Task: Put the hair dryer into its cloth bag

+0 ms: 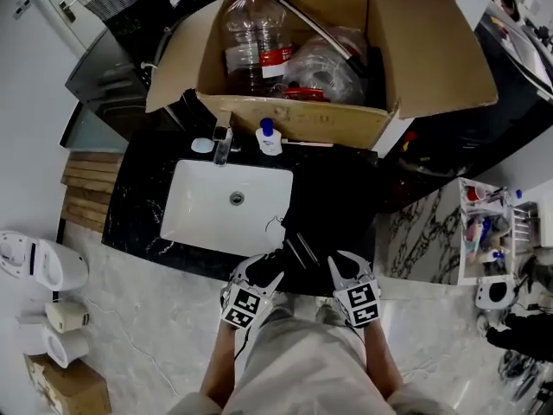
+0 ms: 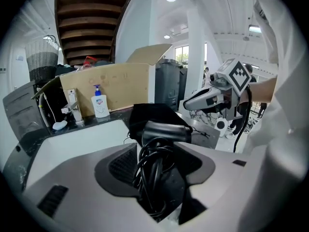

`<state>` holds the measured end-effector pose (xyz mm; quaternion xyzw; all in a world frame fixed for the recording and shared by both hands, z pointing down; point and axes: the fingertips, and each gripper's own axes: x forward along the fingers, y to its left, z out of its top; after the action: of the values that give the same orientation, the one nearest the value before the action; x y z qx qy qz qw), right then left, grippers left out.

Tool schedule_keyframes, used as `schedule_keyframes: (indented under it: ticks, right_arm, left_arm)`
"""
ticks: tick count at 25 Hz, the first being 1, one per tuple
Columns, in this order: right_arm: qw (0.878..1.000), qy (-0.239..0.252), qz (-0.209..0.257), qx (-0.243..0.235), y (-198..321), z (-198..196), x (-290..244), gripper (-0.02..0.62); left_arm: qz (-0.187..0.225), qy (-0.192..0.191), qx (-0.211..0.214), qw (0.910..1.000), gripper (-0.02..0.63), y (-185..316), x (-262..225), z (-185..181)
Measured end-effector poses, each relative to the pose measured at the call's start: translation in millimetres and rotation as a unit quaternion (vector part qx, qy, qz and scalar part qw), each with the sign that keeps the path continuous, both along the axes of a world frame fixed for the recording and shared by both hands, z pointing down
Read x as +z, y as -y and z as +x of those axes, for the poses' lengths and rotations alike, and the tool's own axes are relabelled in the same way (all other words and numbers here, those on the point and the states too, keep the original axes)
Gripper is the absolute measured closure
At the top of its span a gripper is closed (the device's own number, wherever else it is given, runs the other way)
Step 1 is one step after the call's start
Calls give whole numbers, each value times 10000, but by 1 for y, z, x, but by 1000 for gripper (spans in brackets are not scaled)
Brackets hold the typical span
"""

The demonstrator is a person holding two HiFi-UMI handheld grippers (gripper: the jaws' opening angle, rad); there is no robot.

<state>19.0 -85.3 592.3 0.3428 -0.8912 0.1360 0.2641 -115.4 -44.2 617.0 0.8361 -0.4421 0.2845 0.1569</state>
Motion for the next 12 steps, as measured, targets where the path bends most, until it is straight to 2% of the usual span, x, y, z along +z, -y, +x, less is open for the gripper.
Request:
schedule_keyframes:
  ticks: [7,12]
  right_arm:
    - [9999,-45,-55,72,-1,-2,8,569]
    - [9999,-64,-95,20,-3,-4,11,569]
  left_arm:
    - [-348,11,390,9986,339,1,19,4]
    - [-536,190,600,9966,323,0,31,5]
